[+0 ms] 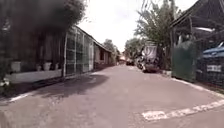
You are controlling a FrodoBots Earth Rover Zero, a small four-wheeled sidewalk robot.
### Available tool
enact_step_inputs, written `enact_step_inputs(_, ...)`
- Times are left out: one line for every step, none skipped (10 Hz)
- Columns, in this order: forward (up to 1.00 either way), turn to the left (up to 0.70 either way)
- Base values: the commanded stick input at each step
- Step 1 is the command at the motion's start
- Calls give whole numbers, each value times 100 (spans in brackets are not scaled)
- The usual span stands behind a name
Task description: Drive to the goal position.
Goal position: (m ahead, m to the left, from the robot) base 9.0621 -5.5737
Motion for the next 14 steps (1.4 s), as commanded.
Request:
enact_step_inputs(70,0)
enact_step_inputs(70,0)
enact_step_inputs(70,0)
enact_step_inputs(70,0)
enact_step_inputs(70,0)
enact_step_inputs(70,0)
enact_step_inputs(70,2)
enact_step_inputs(70,2)
enact_step_inputs(70,2)
enact_step_inputs(70,2)
enact_step_inputs(70,0)
enact_step_inputs(70,0)
enact_step_inputs(70,0)
enact_step_inputs(70,0)
